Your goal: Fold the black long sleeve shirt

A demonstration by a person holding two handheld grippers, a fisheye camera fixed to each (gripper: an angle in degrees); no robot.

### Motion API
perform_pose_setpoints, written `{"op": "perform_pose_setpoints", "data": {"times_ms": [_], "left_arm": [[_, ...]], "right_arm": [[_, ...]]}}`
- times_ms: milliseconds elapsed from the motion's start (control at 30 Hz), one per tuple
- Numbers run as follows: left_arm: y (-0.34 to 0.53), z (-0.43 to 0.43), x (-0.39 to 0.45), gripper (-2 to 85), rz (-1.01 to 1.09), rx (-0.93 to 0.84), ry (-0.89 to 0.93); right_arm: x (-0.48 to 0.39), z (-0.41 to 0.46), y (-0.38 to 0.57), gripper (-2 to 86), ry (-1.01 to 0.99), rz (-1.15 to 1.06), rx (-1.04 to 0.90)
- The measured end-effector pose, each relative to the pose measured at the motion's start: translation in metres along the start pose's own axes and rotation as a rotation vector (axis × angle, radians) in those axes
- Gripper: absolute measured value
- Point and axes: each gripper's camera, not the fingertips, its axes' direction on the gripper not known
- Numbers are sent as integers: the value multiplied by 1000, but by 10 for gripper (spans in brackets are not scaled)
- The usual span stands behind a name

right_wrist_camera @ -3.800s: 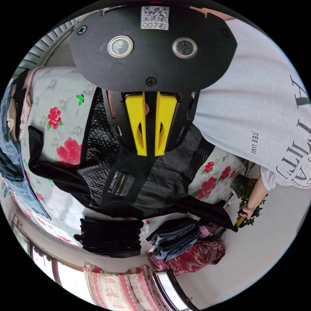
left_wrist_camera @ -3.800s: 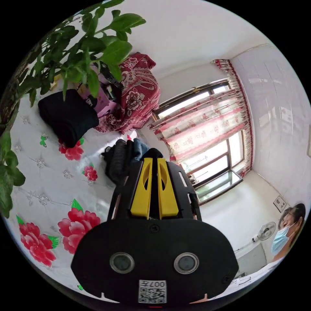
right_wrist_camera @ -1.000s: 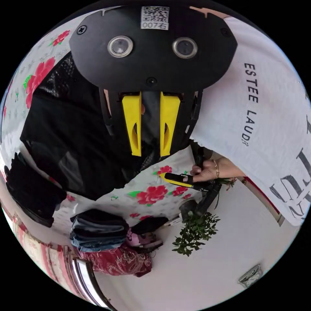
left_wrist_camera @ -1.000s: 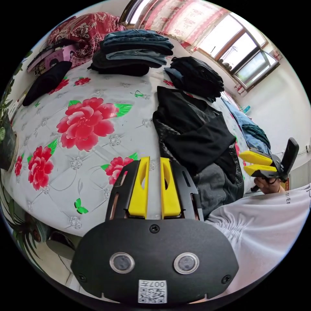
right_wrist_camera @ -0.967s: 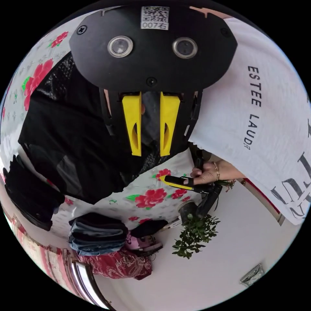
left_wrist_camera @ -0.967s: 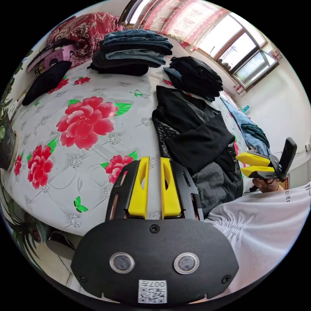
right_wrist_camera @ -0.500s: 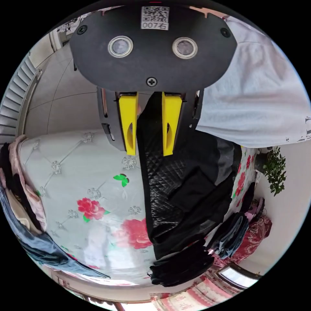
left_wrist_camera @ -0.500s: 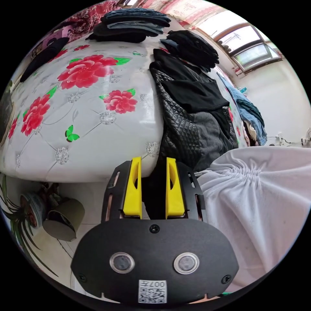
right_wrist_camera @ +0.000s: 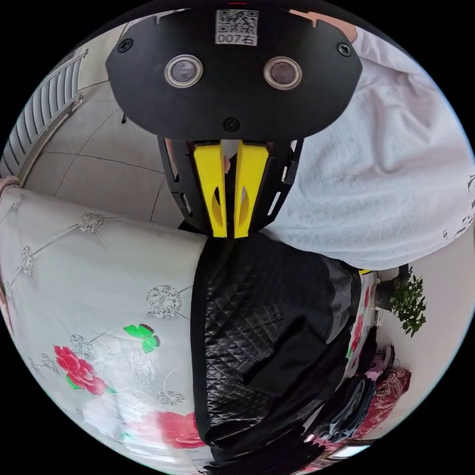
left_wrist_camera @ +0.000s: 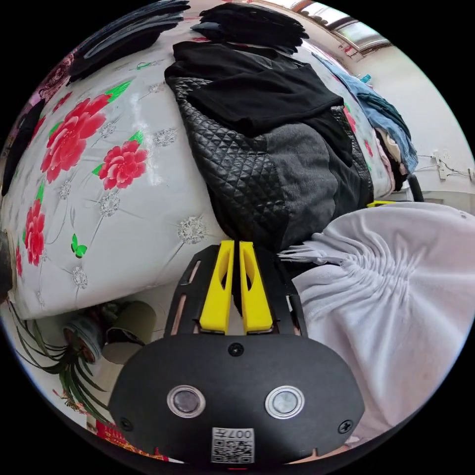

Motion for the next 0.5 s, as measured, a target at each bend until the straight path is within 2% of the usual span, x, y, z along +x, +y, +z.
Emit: {"op": "perform_pose_setpoints", "data": {"times_ms": [133,233,333,367,433,500], "left_arm": [[-7,-72,-68,-7,-77,232,412],[-40,-128,-116,-7,-85,424,581],[-106,-181,-149,-1,-116,575,583],[-133,-195,-160,5,-196,639,577],[-160,-205,-174,25,-355,754,608],[-172,-206,-177,54,-489,836,554]], "right_arm": [[37,-82,-8,5,-261,-49,153],[63,-164,-35,3,-426,-89,336],[87,-249,-86,7,-551,-90,557],[94,-279,-108,11,-580,-59,663],[96,-311,-139,22,-544,-13,788],[97,-325,-161,35,-445,54,836]]}}
